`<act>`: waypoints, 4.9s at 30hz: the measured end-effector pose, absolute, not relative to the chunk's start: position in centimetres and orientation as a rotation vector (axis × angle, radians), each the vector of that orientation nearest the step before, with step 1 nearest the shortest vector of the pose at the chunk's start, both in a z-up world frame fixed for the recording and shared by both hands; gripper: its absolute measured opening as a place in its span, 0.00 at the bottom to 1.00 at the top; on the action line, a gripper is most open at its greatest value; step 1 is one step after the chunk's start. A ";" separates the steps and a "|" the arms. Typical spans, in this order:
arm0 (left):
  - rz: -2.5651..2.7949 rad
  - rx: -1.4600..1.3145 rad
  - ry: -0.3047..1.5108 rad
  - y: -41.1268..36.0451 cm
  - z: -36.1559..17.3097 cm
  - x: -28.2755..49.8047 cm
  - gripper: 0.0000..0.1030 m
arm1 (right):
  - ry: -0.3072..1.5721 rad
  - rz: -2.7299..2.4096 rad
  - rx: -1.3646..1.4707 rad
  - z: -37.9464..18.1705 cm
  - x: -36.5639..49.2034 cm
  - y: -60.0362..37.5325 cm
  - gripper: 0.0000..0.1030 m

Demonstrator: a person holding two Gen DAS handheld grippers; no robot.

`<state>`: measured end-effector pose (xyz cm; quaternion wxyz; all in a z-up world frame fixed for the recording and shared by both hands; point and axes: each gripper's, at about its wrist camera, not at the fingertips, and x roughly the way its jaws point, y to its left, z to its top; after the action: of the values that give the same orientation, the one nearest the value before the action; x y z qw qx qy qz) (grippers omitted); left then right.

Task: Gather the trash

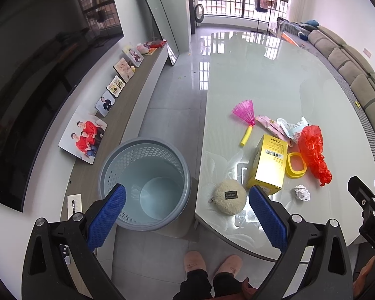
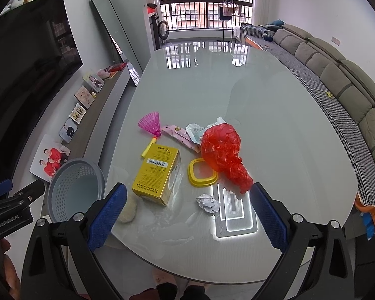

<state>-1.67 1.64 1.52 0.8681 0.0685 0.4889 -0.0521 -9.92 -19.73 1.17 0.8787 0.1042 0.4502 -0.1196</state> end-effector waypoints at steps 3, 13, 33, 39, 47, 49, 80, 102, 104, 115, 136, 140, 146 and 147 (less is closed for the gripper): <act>-0.136 0.148 1.033 1.5 0.7 -1.1 0.94 | 0.944 -0.269 0.226 0.7 -10.3 -19.9 0.92; -0.238 0.211 1.055 0.9 -3.9 0.3 0.94 | 1.021 -0.367 0.257 -3.5 -11.9 -21.0 0.92; -0.206 0.148 1.064 1.6 -14.0 0.2 0.94 | 1.039 -0.330 0.233 -14.9 -9.5 -24.3 0.92; -0.185 0.183 1.067 -0.4 -16.2 -1.0 0.94 | 1.018 -0.293 0.235 -18.0 -8.0 -25.5 0.92; -0.163 0.204 1.036 -1.3 -16.0 -0.9 0.94 | 1.016 -0.231 0.202 -19.5 -6.6 -25.5 0.91; -0.164 0.192 1.033 -1.2 -15.9 -1.0 0.94 | 1.013 -0.225 0.191 -19.6 -6.8 -25.4 0.91; -0.247 0.133 1.007 -3.6 -18.4 0.6 0.94 | 1.009 -0.199 0.139 -20.8 -5.8 -24.7 0.80; -0.256 0.125 1.018 -4.5 -20.1 0.8 0.63 | 0.998 -0.167 0.143 -20.8 -6.2 -25.0 0.63; -0.256 0.125 1.015 -4.6 -20.1 0.7 0.61 | 0.997 -0.157 0.146 -20.7 -6.2 -25.0 0.59; -0.252 0.102 1.014 -3.8 -19.8 0.5 0.55 | 0.983 -0.105 0.168 -19.9 -6.9 -24.8 0.39; -0.170 0.068 0.974 -0.1 -12.6 -2.0 0.55 | 0.978 -0.034 0.137 -14.0 -8.7 -22.4 0.38; -0.137 0.050 0.955 2.4 -10.2 -2.1 0.55 | 0.978 0.012 0.124 -11.7 -8.4 -20.1 0.38; -0.106 0.059 0.932 6.9 -8.1 -1.2 0.55 | 0.970 0.085 0.127 -9.6 -7.4 -15.0 0.38; -0.101 0.062 0.933 7.7 -8.0 -0.9 0.55 | 0.969 0.092 0.123 -9.3 -7.1 -14.0 0.38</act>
<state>-0.88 7.66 -7.98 0.8913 0.0300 0.4497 -0.0489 -7.05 -13.96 -9.33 0.8820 0.0589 0.4654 0.0443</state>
